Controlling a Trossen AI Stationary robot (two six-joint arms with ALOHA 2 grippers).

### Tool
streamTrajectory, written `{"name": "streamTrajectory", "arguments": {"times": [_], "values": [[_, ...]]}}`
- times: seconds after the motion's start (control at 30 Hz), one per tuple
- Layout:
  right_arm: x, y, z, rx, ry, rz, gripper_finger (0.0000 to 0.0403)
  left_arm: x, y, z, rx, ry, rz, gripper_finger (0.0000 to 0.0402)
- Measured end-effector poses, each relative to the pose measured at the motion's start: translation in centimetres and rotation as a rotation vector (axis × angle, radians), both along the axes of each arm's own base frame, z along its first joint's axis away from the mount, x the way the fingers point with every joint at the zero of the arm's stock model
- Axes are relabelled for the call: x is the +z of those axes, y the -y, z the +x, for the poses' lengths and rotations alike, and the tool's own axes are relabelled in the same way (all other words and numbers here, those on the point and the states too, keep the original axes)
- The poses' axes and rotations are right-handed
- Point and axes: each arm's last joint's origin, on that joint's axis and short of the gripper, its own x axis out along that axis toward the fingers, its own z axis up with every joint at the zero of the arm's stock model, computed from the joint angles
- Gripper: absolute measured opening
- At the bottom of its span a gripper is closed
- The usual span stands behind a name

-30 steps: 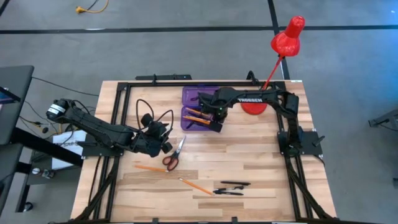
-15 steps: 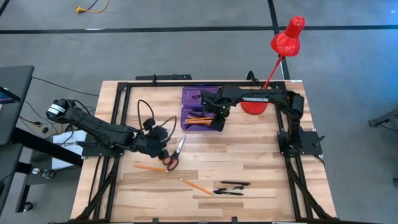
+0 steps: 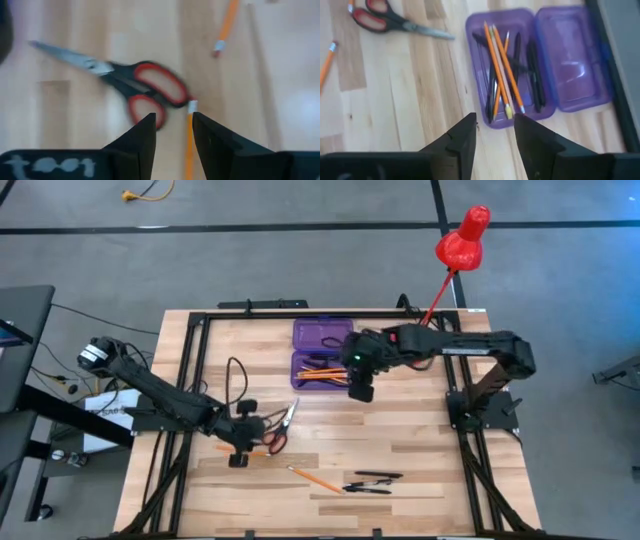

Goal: Pick & place school supplies into a supply box
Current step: Put the yellow pencil into the purple supply box

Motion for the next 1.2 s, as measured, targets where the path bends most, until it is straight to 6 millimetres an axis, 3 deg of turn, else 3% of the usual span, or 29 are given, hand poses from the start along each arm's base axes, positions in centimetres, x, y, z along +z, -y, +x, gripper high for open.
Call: {"name": "streamTrajectory", "arguments": {"times": [0.3, 0.53, 0.7, 1.2], "values": [[2.7, -2.4, -2.3, -0.044, 0.099, -0.087, 0.0121, -2.3, 1.1, 0.0, 0.001, 0.094, -0.017, 0.0096], [3.6, -3.1, -3.7, -0.062, 0.108, -0.092, 0.0121, -4.9, 3.1, 2.3, -0.039, 0.041, -0.004, 0.0076], [4.0, -3.6, -4.4, -0.067, 0.116, -0.094, 0.012, -5.9, 3.7, 2.8, -0.042, 0.01, 0.032, 0.0077], [4.0, -4.0, -4.7, -0.072, 0.106, -0.089, 0.012, -6.4, 4.0, 2.0, -0.003, -0.042, 0.069, 0.0079]]}}
